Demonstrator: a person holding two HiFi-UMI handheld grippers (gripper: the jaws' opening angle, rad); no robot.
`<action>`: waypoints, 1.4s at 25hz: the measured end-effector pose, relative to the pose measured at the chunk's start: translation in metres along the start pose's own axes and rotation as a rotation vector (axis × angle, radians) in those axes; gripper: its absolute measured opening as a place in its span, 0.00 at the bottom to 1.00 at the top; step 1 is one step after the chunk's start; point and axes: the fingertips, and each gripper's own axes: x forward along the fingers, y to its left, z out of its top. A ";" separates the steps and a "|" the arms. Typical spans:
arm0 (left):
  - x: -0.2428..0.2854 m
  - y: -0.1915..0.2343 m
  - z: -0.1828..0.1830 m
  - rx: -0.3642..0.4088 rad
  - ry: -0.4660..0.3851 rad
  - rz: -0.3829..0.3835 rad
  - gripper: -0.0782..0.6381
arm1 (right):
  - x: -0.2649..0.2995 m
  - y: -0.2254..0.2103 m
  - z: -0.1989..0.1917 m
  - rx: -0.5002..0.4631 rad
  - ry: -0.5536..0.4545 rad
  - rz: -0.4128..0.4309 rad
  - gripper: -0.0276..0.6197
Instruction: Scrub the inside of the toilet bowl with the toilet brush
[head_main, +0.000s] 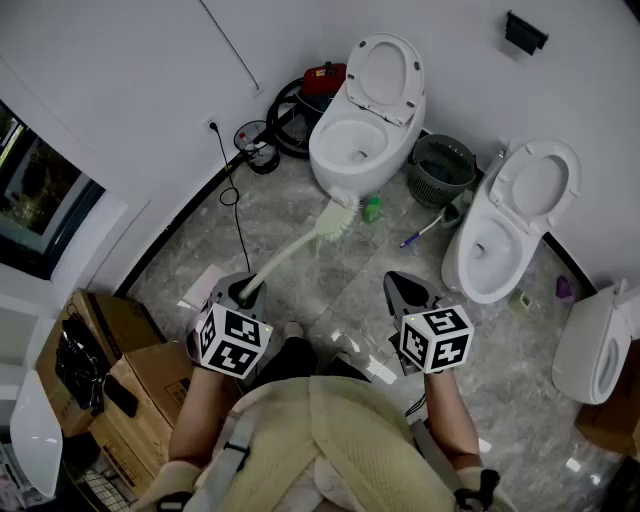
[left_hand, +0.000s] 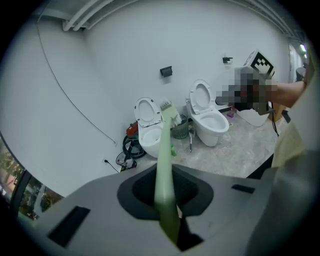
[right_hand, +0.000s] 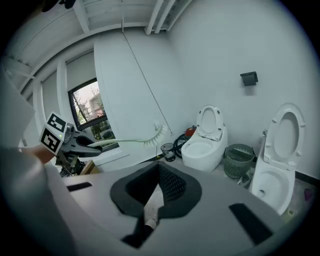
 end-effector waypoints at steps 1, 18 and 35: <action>0.002 0.000 0.001 0.001 0.001 -0.002 0.17 | 0.001 -0.002 0.000 0.006 0.000 -0.003 0.07; 0.078 0.055 0.001 -0.048 0.022 -0.069 0.17 | 0.079 -0.027 0.032 0.059 0.074 -0.032 0.07; 0.173 0.166 0.013 -0.033 0.035 -0.160 0.17 | 0.223 -0.047 0.099 0.070 0.158 -0.043 0.07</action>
